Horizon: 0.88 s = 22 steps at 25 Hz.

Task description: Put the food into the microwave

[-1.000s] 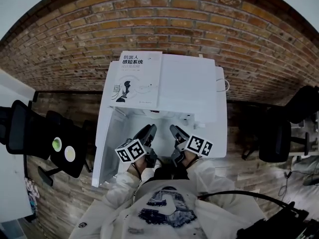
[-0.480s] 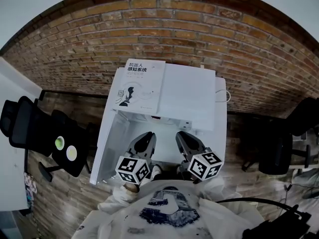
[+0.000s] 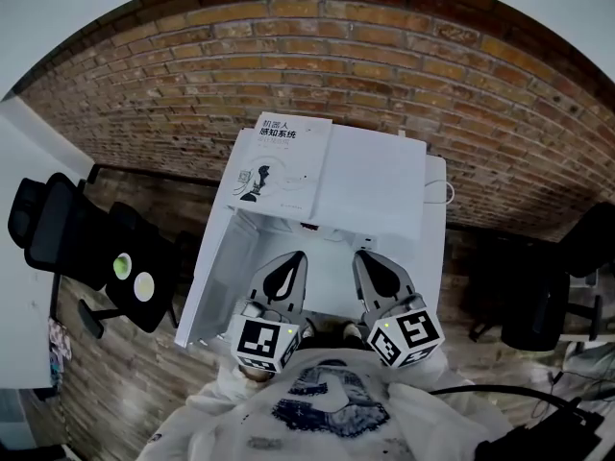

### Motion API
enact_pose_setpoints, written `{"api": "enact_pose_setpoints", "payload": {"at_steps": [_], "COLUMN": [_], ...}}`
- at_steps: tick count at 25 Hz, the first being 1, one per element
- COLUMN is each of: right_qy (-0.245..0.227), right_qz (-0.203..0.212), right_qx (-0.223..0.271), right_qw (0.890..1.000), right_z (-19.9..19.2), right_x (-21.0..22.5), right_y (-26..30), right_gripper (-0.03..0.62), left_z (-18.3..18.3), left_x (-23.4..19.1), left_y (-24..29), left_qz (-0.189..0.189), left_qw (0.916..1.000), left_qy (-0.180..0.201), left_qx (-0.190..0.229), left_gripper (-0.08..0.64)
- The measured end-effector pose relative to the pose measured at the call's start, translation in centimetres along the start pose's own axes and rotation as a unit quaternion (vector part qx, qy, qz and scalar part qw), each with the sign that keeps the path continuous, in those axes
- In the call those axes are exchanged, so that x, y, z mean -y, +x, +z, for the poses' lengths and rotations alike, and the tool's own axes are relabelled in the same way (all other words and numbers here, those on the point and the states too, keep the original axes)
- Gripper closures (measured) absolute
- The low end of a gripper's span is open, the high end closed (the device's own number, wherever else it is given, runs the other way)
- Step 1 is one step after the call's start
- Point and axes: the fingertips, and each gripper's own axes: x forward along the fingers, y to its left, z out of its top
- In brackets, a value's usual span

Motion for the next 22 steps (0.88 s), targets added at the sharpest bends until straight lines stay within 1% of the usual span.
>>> {"api": "enact_pose_setpoints", "payload": {"at_steps": [3,6,11,18,22], "right_qy": [-0.014,-0.013,-0.008,-0.012,-0.013], "right_qz": [-0.001,-0.003,-0.008,-0.006,-0.005], "right_qx": [-0.001,0.0,-0.003,-0.003,-0.007], "right_qw": [1.0,1.0,1.0,1.0,1.0], "right_z": [0.4,0.3,-0.4,-0.4,-0.7], "right_x": [-0.2,0.0,0.2,0.0,-0.2], "right_y": [-0.3,-0.2,-0.2,-0.1,0.1], "right_gripper": [0.58,0.58,0.58,0.58,0.58], "left_z": [0.4,0.4,-0.5,-0.7,-0.9], "left_x": [0.2,0.1,-0.1,-0.3,-0.4], "left_y": [-0.4,-0.3,-0.1,0.0,0.0], "left_qz": [0.002,0.005,0.006,0.01,0.01], "left_qw": [1.0,0.9999,1.0,0.9999,0.9999], "left_qy": [0.005,0.012,0.003,0.007,0.002], "left_qx": [0.004,0.003,-0.005,-0.006,-0.006], "left_gripper": [0.554,0.554,0.554,0.554,0.554]}}
